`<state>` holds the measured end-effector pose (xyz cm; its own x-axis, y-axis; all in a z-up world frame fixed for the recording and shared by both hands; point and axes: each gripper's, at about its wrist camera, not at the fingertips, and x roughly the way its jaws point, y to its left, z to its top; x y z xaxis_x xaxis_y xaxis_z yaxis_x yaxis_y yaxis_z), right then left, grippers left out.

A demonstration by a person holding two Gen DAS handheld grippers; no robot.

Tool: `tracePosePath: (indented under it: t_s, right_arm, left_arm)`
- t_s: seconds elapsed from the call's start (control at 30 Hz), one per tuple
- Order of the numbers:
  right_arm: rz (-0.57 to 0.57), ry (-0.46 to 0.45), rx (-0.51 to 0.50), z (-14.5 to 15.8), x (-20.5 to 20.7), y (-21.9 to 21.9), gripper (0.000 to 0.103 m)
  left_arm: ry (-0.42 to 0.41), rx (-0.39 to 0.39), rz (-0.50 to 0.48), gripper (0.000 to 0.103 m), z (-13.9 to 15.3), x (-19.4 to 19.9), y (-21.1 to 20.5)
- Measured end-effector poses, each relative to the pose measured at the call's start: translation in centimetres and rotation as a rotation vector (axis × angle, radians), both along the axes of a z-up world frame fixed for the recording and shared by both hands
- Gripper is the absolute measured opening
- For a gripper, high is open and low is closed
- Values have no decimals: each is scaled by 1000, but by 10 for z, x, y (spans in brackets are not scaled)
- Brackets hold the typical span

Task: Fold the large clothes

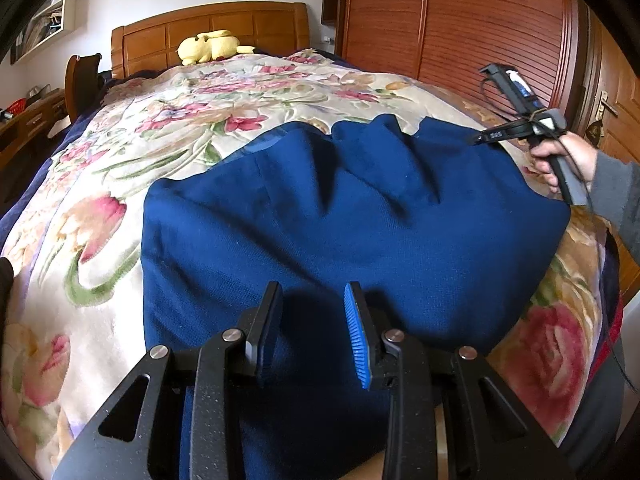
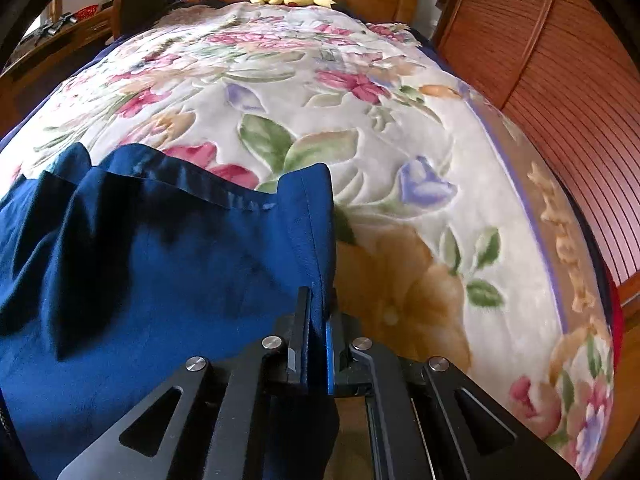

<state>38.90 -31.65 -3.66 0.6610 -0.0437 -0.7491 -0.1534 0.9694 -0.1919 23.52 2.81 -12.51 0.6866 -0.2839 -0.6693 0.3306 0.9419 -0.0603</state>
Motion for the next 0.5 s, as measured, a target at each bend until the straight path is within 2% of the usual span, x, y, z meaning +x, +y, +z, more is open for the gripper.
tracePosePath:
  t_s: [0.1, 0.13, 0.17, 0.37, 0.5]
  right_arm:
    - [-8, -19, 27, 9, -16, -2, 33]
    - [2, -29, 33, 12, -25, -1, 45]
    - [15, -38, 32, 15, -33, 4, 51]
    - [142, -57, 57, 19, -99, 26, 53]
    - [235, -56, 91, 9, -136, 44, 53]
  left_arm:
    - [-4, 10, 0, 33, 0, -1, -2]
    - [-5, 11, 0, 33, 0, -1, -2]
    - [-6, 11, 0, 33, 0, -1, -2]
    - [-4, 22, 1, 33, -1, -2, -3]
    - [3, 36, 3, 33, -3, -1, -4]
